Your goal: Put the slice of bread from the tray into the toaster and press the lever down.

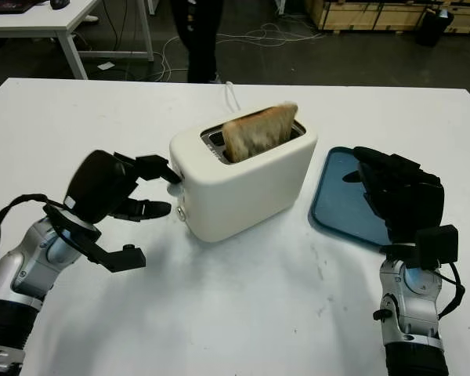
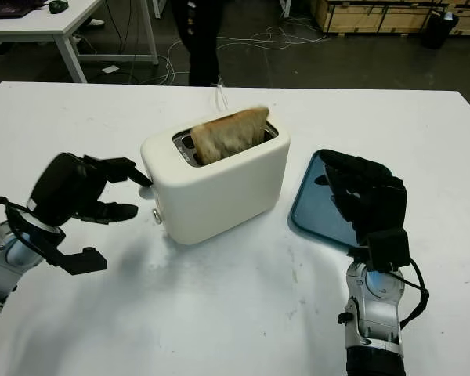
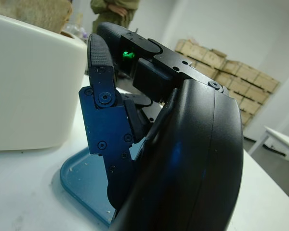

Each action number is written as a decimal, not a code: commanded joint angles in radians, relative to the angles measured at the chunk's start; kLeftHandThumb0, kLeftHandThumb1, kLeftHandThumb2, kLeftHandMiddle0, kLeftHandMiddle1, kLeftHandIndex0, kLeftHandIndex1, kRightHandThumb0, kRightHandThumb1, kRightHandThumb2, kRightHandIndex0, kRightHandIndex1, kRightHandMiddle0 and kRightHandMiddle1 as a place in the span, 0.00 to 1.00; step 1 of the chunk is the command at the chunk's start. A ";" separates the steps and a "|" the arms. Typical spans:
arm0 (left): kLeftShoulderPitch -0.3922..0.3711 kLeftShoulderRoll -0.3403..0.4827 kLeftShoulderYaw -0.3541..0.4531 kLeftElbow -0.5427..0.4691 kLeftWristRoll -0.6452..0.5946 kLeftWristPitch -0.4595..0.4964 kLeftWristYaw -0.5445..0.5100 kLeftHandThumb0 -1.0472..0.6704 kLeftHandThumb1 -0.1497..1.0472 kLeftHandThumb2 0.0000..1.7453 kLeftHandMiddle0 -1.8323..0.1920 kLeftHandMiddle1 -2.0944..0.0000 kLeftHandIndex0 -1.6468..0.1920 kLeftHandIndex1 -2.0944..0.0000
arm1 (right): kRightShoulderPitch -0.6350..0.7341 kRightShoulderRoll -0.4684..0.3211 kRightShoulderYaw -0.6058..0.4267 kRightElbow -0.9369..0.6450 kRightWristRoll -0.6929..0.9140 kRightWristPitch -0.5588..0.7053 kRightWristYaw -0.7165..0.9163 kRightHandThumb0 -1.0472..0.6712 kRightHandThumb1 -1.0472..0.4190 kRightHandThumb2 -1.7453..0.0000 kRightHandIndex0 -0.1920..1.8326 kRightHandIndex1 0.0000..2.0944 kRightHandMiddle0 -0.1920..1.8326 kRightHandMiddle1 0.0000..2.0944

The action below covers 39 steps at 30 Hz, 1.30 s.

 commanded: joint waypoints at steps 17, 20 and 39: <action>-0.004 -0.136 -0.315 0.491 0.143 0.112 0.197 0.04 0.52 0.49 0.25 0.41 0.19 1.00 | 0.013 -0.019 0.000 -0.026 0.008 0.041 -0.002 0.31 0.09 0.92 0.47 0.61 0.67 0.00; -0.018 -0.115 -0.326 0.488 0.138 0.099 0.208 0.04 0.54 0.49 0.26 0.37 0.19 1.00 | 0.013 -0.018 0.003 -0.029 0.001 0.042 -0.007 0.32 0.09 0.92 0.47 0.61 0.67 0.00; 0.075 -0.017 -0.463 0.059 0.044 0.504 -0.349 0.08 0.81 0.05 0.13 0.87 0.05 0.98 | 0.173 -0.020 0.008 -0.199 0.005 0.108 0.005 0.30 0.09 0.92 0.47 0.60 0.67 0.00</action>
